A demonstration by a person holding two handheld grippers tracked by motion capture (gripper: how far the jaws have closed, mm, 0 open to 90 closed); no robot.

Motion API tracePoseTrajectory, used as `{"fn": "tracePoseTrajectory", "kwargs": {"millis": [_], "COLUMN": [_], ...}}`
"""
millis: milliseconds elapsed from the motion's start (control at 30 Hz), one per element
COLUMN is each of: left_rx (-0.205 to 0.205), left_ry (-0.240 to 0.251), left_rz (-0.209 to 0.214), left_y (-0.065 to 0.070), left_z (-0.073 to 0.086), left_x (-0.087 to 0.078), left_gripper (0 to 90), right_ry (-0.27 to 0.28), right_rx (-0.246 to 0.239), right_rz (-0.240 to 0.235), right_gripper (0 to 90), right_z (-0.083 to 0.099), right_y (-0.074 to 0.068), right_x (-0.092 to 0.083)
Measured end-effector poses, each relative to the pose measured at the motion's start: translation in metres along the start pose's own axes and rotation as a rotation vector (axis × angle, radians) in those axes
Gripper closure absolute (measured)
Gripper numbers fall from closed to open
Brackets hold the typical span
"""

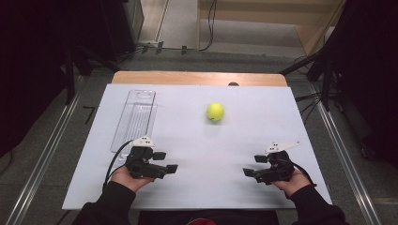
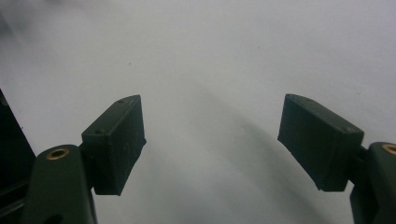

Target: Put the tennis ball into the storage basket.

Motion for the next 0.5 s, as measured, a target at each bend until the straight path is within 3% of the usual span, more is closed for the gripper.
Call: {"fn": "tracePoseTrajectory", "kwargs": {"millis": [433, 500], "left_rx": [0.007, 0.014], "left_ry": [0.006, -0.008], "left_rz": [-0.002, -0.009], "left_y": [0.0027, 0.0024], "left_z": [-0.0107, -0.0106], "left_x": [0.0055, 0.0073], "left_gripper": [19.4, 14.0], "right_ry": [0.001, 0.002], "right_rx": [0.002, 0.001], "right_rz": [0.002, 0.003], "right_gripper": [20.6, 20.6], "right_z": [-0.0002, -0.0002], "right_y": [0.0005, 0.0006], "right_x": [-0.0004, -0.0003]}}
Point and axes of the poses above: each handheld gripper's, and its own axes: x roughly forward along the jaws, z roughly out of its underside, y roughly to its right, the point moved 10 cm from there along x, roughly forward along the jaws, and after that the axes turned 5 degrees about x, right-handed, at the moved point
